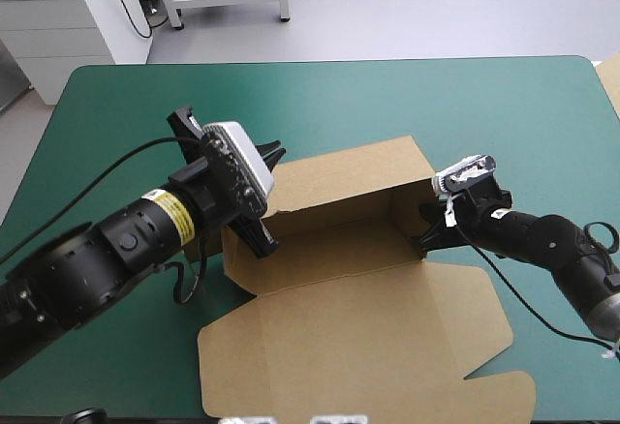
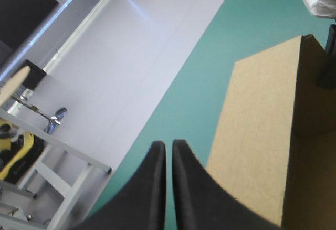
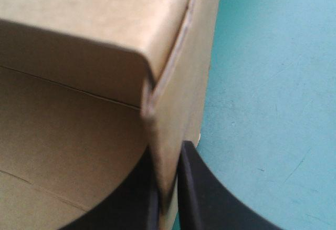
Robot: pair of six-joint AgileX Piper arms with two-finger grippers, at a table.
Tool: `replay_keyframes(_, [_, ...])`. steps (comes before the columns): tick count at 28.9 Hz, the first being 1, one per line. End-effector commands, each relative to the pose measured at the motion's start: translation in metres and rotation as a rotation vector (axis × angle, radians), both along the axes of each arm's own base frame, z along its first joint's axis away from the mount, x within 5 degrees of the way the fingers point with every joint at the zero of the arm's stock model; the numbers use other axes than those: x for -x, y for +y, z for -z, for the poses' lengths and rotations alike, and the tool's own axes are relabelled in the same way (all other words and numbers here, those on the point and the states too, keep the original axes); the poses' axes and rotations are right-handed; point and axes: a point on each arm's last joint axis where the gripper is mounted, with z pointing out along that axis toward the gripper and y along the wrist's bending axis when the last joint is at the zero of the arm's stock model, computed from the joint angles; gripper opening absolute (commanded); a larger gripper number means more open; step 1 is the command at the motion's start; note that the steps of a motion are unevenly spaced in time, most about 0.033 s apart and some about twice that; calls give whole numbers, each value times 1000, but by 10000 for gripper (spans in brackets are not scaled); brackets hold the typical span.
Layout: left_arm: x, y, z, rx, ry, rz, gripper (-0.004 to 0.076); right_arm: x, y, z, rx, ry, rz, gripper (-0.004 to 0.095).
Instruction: Fold the box
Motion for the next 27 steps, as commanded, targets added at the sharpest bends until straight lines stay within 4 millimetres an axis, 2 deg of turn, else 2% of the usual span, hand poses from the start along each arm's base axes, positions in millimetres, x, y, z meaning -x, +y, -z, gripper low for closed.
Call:
replay_keyframes(1, [3,3,-29,-98,108,-13,21,0,1,-19,-41,-58,11,-18])
replay_keyframes(4, [-9,5,-33,-224,234,-131,20,2,2,-17,-39,-39,-9,-17])
replay_keyframes(6, [-20,12,-36,-206,293,-209,20,3,3,-17,-40,-30,-17,-17])
replay_keyframes(11, [-48,49,-39,-24,436,-408,19,3,2,-18,-40,-34,-16,-18])
replay_keyframes(15, [-63,80,-35,132,597,-485,13,3,2,-18,-43,-31,-12,-18])
replay_keyframes(21, [-78,118,-36,238,607,-639,-8,3,2,-18,-57,-22,-2,-18])
replay_keyframes(27, [-79,121,-36,258,616,-657,-8,2,3,-38,-42,-5,-14,-17])
